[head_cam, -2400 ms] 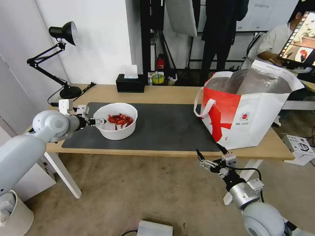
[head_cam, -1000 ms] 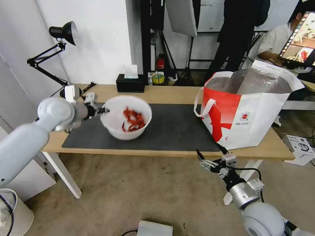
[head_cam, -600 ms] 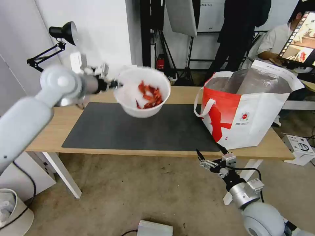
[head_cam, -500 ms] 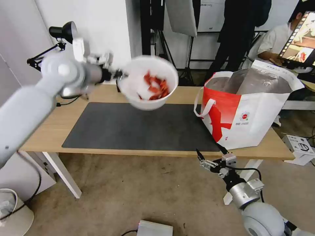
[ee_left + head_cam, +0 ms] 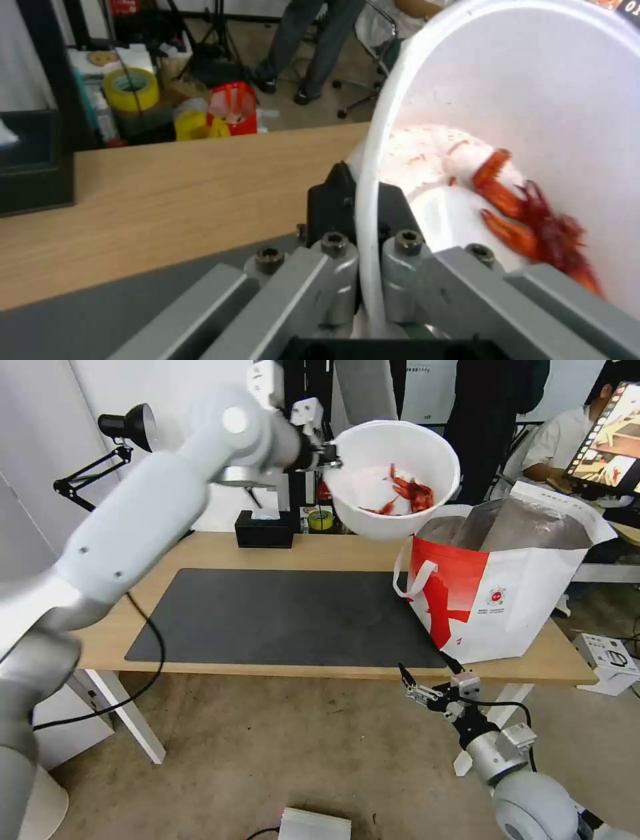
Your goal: Pick up the trash from the table and place it into the takeout bag.
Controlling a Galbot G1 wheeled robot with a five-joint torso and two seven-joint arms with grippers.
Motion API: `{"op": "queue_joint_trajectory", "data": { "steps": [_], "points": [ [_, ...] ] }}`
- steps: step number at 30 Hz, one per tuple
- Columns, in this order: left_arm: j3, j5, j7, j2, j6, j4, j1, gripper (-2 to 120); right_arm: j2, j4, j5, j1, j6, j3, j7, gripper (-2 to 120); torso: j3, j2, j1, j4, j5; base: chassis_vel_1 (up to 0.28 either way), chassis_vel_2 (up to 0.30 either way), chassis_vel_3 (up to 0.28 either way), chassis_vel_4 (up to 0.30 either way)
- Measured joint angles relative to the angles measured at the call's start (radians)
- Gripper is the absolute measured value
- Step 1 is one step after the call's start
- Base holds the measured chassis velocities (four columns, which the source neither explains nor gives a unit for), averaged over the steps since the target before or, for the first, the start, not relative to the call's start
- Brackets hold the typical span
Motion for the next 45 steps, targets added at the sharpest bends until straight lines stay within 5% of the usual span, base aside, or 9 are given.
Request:
{"op": "queue_joint_trajectory", "data": {
  "steps": [7, 21, 31, 39, 45],
  "points": [
    [-0.007, 0.025, -0.011, -0.154, 0.000, 0.152, -0.023, 0, 0.000, 0.000, 0.000, 0.000, 0.000, 0.000, 0.000, 100, 0.000, 0.000, 0.000, -0.0001, 0.0001, 0.000, 0.000, 0.000, 0.000],
    [-0.040, 0.138, 0.019, -0.396, 0.000, 0.327, -0.024, 0, 0.000, 0.000, 0.000, 0.000, 0.000, 0.000, 0.000, 100, 0.000, 0.000, 0.000, -0.0005, 0.0002, 0.000, 0.000, 0.000, 0.000],
    [0.031, 0.292, 0.113, -0.401, -0.081, 0.376, 0.025, 0, 0.000, 0.000, 0.000, 0.000, 0.000, 0.000, 0.000, 100, 0.000, 0.000, 0.000, 0.0002, -0.0001, 0.000, 0.000, 0.000, 0.000],
    [0.070, 0.369, 0.114, -0.400, -0.151, 0.342, 0.043, 0, 0.000, 0.000, 0.000, 0.000, 0.000, 0.000, 0.000, 100, 0.000, 0.000, 0.000, -0.0001, -0.0001, 0.000, 0.000, 0.000, 0.000],
    [0.117, 0.475, 0.060, -0.397, -0.157, 0.313, 0.054, 0, 0.000, 0.000, 0.000, 0.000, 0.000, 0.000, 0.000, 100, 0.000, 0.000, 0.000, 0.0001, -0.0002, 0.000, 0.000, 0.000, 0.000]
  ]
}}
